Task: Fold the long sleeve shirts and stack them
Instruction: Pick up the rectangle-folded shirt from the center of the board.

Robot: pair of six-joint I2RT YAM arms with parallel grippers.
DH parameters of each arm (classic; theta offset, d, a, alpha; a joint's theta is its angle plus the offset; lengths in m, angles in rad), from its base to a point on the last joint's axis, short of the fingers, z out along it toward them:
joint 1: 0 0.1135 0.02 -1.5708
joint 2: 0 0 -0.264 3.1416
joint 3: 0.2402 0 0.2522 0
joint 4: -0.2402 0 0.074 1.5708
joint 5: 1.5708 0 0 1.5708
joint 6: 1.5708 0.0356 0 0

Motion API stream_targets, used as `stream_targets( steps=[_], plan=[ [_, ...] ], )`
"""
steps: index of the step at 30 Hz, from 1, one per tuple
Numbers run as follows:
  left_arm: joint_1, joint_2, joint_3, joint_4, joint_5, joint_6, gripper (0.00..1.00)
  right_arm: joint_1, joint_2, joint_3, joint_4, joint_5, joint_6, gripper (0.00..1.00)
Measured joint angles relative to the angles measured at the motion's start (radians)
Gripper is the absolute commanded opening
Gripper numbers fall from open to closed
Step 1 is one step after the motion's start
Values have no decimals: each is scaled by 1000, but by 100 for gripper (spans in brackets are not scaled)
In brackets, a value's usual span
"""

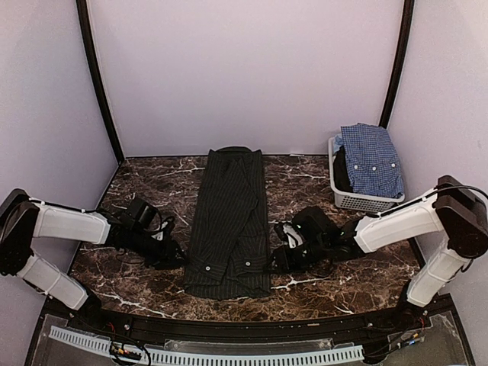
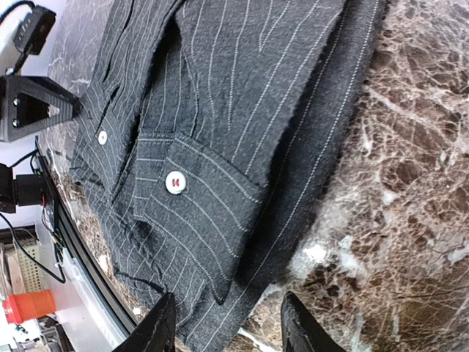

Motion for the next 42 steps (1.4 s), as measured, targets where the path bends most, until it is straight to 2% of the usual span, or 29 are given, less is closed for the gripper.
stream_targets(
  steps=[13,22,26,28,34,38,42],
  plan=[
    [-38,25,-14,50,28,-24,35,-26,71,-46,176,-54,72,43],
    [-64,58,-15,108,47,-56,29,-30,84,-58,222,-65,86,39],
    [-70,69,-15,124,55,-70,24,-31,92,-58,237,-65,94,32],
    [-74,72,-15,127,55,-78,18,-32,98,-58,244,-65,102,27],
    [-92,74,-28,132,55,-98,4,-37,108,-60,269,-67,116,2],
    [-113,72,-41,150,56,-119,0,-38,108,-66,287,-68,126,0],
    [-135,43,-64,156,56,-143,0,-38,88,-93,294,-68,127,0]
  ],
)
